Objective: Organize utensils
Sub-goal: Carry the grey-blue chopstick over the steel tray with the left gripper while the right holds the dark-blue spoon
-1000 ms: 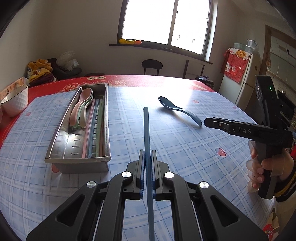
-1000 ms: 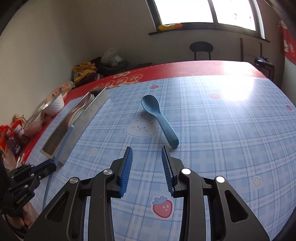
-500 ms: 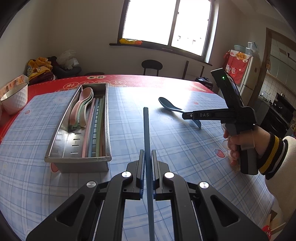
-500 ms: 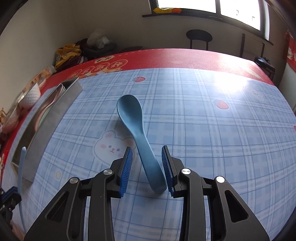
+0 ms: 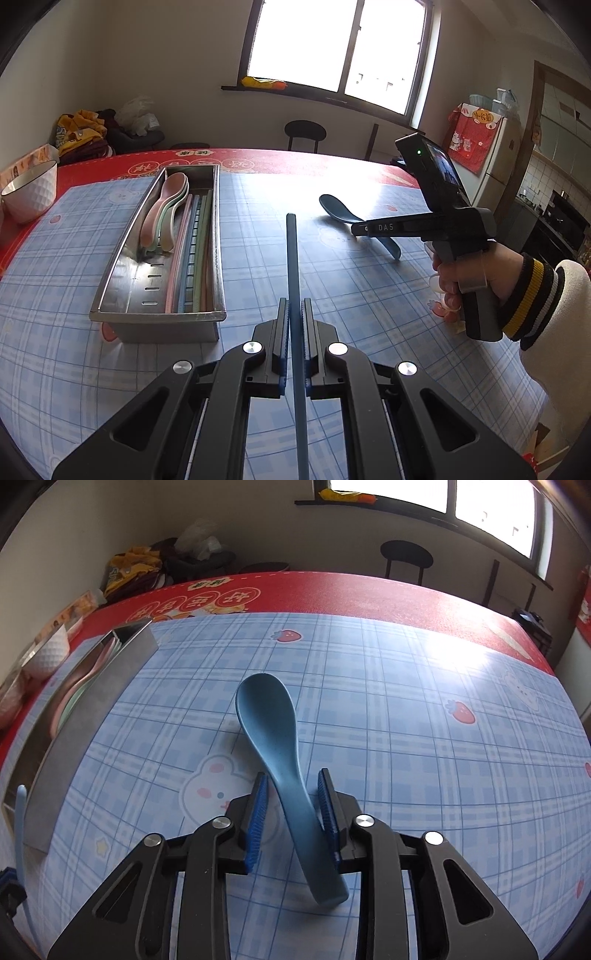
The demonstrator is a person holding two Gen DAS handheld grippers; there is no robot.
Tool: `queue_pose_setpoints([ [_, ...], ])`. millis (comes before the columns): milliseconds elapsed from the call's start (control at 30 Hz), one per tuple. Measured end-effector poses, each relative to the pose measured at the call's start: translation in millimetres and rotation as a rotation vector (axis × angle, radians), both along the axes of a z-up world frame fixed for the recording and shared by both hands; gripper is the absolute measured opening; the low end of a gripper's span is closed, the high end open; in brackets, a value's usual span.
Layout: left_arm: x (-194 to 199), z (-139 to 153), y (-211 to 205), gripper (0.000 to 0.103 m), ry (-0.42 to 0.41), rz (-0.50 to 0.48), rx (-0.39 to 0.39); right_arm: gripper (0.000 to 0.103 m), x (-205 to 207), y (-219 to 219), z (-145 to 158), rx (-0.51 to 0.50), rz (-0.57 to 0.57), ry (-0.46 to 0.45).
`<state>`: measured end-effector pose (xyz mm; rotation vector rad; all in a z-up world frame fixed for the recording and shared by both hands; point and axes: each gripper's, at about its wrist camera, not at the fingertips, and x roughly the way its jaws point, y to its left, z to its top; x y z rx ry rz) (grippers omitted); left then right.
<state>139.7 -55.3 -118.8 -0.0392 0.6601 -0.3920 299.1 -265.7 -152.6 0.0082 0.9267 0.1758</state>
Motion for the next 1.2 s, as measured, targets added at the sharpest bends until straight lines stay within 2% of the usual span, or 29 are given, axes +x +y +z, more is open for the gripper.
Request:
queue_pose_setpoints([
  [267, 1.2, 0.1, 2.4, 0.006, -0.007, 0.005, -0.005, 0.014, -18.0, -9.1, 11.7, 0.064, -0.007, -0.033],
  [467, -1.1, 0.5, 3.4, 0.006, -0.021, 0.007, -0.003, 0.015, -51.7, -13.7, 31.8, 0.198, 0.019, -0.097],
  [667, -1.8, 1.0, 1.9, 0.006, -0.028, 0.006, -0.001, 0.015, -78.2, 1.1, 34.8, 0.291, 0.073, -0.114],
  [1200, -1.0, 13.1, 11.3, 0.006, -0.021, 0.011, -0.043, 0.014, -85.4, 19.4, 18.7, 0.316, 0.096, -0.146],
])
